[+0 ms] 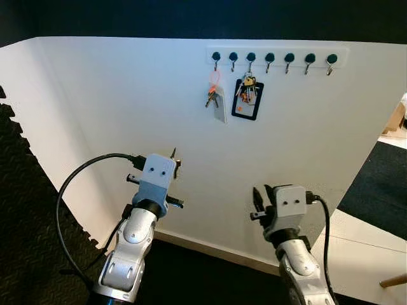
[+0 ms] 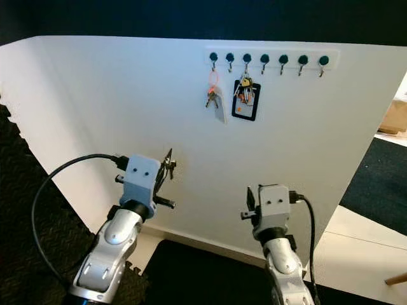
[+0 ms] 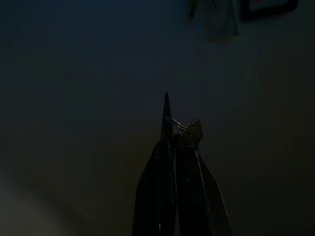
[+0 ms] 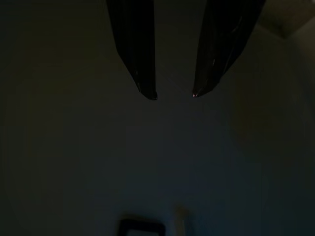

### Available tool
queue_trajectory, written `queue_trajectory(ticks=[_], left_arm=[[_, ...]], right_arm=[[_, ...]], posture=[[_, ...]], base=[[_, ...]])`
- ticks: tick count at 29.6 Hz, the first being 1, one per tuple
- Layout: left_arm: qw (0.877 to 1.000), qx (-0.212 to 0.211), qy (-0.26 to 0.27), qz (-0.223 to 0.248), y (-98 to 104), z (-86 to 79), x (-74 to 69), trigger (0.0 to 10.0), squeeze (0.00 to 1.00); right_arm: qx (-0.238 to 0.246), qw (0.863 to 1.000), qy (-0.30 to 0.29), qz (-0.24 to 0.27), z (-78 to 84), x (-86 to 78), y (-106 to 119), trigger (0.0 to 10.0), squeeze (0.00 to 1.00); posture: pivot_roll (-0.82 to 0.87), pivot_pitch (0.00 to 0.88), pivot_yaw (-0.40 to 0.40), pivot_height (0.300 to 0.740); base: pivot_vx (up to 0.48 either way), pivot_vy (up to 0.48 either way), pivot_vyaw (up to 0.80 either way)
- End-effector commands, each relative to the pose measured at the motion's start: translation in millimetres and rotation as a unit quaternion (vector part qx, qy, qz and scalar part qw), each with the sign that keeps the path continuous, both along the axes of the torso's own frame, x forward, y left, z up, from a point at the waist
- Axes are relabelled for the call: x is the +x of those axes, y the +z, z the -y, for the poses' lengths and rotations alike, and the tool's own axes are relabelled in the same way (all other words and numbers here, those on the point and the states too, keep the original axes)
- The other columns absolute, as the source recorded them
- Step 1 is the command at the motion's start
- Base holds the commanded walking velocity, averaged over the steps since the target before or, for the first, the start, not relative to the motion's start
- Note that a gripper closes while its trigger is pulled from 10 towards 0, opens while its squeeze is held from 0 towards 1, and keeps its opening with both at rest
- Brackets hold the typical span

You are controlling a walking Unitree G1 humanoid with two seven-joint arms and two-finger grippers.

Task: Hang keys on a hook

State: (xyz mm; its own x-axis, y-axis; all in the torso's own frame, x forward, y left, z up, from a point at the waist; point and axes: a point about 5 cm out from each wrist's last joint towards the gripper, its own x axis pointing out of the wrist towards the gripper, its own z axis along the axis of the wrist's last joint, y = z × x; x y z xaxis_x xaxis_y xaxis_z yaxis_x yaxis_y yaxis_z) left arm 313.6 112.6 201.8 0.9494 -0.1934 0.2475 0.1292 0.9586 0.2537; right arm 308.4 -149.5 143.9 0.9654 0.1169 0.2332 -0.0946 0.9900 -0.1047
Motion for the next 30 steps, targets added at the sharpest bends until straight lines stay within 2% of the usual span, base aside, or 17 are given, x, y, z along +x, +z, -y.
queue_trajectory(ticks=[1,11,30], left_arm=[[1.0,0.006,0.005,-0.009,-5.9,-1.6,0.6,10.0,0.0],[1.0,0.007,0.009,-0.011,-6.8,-3.4,1.4,10.0,0.0],[1.0,0.009,0.016,-0.014,-8.3,-5.4,3.2,10.0,0.0]], right_arm=[[0.0,1.0,0.001,-0.001,-0.3,-0.5,-1.2,10.0,0.0],[-0.001,1.0,-0.002,-0.002,2.2,-1.4,-2.1,10.0,0.0],[0.0,1.0,0.001,-0.005,-0.3,-0.7,-3.6,10.0,0.0]], posture=[[0.05,0.166,0.074,0.74],[0.05,0.17,0.077,0.74],[0.05,0.169,0.075,0.74]], base=[[0.0,-0.48,0.0],[0.0,-0.466,0.0],[0.0,0.0,0.0]])
